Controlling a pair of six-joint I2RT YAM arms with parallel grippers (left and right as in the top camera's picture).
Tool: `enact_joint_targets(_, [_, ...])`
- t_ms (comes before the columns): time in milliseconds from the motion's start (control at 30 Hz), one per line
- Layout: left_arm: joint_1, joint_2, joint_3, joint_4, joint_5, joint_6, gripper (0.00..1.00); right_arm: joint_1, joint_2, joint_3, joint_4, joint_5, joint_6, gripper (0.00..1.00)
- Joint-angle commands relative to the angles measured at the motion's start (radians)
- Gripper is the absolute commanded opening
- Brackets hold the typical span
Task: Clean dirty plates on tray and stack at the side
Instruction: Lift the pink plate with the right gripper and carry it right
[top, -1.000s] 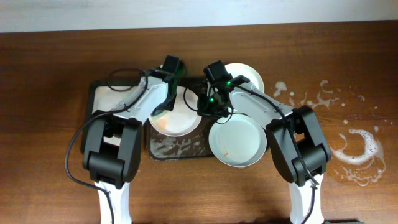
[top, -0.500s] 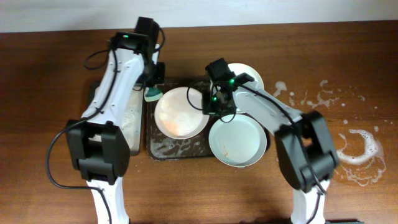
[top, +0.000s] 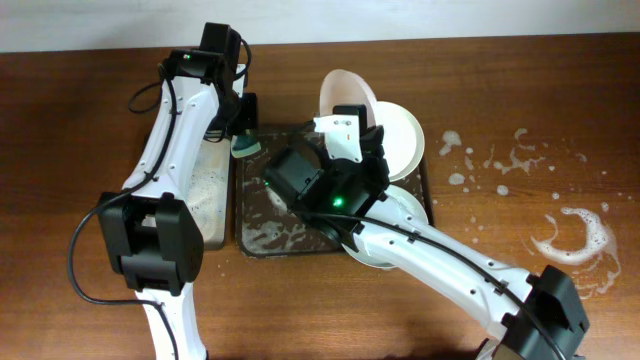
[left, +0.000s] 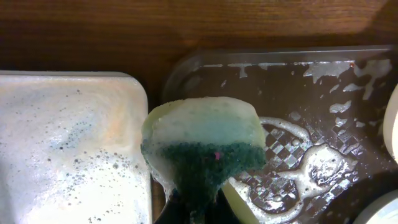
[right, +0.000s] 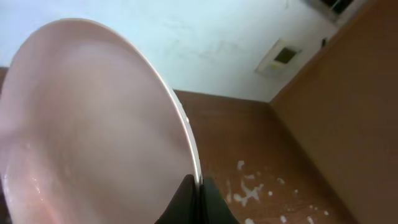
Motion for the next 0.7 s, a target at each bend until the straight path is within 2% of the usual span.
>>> enact_joint_targets(0, [0.0,-0.018,0.021,0.007,0.015,-0.013,0.01,0.017,0.023,-0.01,0.025,0.113,-0.024,0.04])
enact_joint_targets(100, [0.0,-0.018,0.021,0.019,0.014,-0.013,0.01,0.035,0.063,-0.01,0.098,0.111,-0.248,0.04])
enact_joint_targets(133, [0.0,-0.016,0.021,0.026,0.014,-0.013,0.01,0.05,0.068,-0.01,0.15,0.061,-0.388,0.04])
enact_joint_targets(200, [0.0,-0.016,0.021,0.032,0.014,-0.013,0.01,0.103,0.068,-0.01,0.235,0.007,-0.538,0.04])
enact_joint_targets(300, [0.0,-0.016,0.021,0.031,0.014,-0.012,0.01,0.132,0.068,-0.01,0.258,0.075,-0.559,0.04])
enact_joint_targets(433, [0.0,-0.016,0.021,0.031,0.014,-0.012,0.01,0.132,0.068,-0.01,0.259,0.278,-0.542,0.04])
enact_joint_targets(667, [0.006,-0.016,0.021,0.015,0.015,-0.013,0.01,0.131,0.065,-0.007,0.332,0.285,-0.571,0.04])
